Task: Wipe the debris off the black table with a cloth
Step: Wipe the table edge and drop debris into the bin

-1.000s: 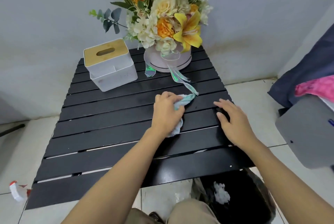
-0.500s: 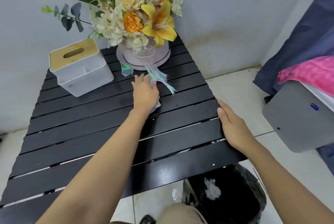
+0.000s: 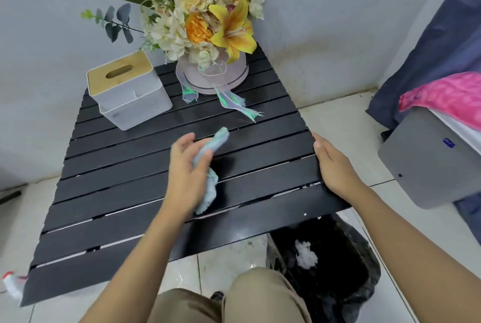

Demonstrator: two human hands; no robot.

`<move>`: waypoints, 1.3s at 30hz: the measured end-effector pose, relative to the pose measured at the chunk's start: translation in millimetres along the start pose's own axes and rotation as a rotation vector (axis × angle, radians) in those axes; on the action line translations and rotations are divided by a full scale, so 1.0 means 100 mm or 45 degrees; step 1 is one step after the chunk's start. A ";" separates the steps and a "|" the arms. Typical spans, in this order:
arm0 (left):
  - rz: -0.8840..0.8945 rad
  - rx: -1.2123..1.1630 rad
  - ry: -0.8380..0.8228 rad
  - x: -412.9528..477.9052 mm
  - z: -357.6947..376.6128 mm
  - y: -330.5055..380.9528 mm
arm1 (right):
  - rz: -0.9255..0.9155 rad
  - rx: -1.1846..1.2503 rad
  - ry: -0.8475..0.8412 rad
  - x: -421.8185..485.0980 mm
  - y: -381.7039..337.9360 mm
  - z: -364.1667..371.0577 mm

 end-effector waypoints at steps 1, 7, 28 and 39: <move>-0.036 0.159 0.125 0.11 -0.23 -0.14 | 0.009 -0.005 0.005 0.01 0.01 0.00; 0.060 0.599 0.170 -0.02 0.24 -0.30 | 0.000 -0.009 0.004 0.03 0.01 0.00; 0.412 0.301 -0.596 -1.34 1.35 0.44 | -0.026 0.014 0.013 0.01 -0.02 -0.02; 0.444 0.698 -0.531 -1.49 1.51 0.53 | -0.009 0.020 -0.003 0.04 0.02 0.01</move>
Point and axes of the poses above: each hand's wrist, its own x-axis towards the middle knuckle, its own z-axis out of the palm, y = z × x, the point moved 9 cm from there along x, towards the middle knuckle, and after that the axes turned 13 degrees about -x, right-handed, at the moved point
